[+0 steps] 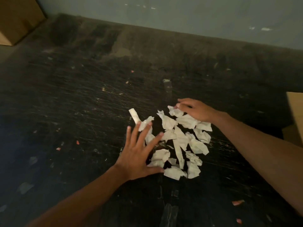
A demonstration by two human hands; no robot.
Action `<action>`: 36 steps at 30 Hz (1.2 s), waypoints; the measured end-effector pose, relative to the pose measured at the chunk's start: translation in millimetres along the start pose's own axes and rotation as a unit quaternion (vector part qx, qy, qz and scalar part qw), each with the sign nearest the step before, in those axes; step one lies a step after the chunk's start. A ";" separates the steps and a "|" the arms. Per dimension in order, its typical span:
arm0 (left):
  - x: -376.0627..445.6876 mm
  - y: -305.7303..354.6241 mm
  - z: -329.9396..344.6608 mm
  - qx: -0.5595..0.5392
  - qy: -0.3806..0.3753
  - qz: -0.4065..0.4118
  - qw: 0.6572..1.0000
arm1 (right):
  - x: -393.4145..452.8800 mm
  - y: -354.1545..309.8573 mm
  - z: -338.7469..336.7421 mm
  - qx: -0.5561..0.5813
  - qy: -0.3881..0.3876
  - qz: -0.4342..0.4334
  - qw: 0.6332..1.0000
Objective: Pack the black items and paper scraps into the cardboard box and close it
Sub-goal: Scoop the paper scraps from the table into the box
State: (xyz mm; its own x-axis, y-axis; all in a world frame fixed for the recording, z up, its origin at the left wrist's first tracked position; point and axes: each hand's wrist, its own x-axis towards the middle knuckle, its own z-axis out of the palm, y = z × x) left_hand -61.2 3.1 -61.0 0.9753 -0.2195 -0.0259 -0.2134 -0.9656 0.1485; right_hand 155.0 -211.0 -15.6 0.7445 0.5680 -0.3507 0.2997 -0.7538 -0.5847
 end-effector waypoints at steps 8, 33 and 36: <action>57.2 -66.7 -20.6 -0.109 -0.124 -0.057 0.985 | -47.8 55.6 13.8 0.006 0.100 0.095 0.990; 36.0 7.3 10.8 -0.087 -0.117 0.000 0.989 | -79.2 -0.2 85.5 -0.253 0.002 -0.048 0.966; 30.2 8.2 0.5 -0.138 -0.067 -0.031 0.988 | -60.0 -5.7 65.4 -0.279 0.006 -0.064 0.958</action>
State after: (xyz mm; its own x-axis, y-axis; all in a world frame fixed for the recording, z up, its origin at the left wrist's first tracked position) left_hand -33.5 -11.5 -61.0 0.9656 -0.1948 -0.1720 -0.1109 -0.9074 0.4053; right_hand 69.6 -219.3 -39.1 0.6859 0.6670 -0.2910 0.6591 -0.7389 -0.1399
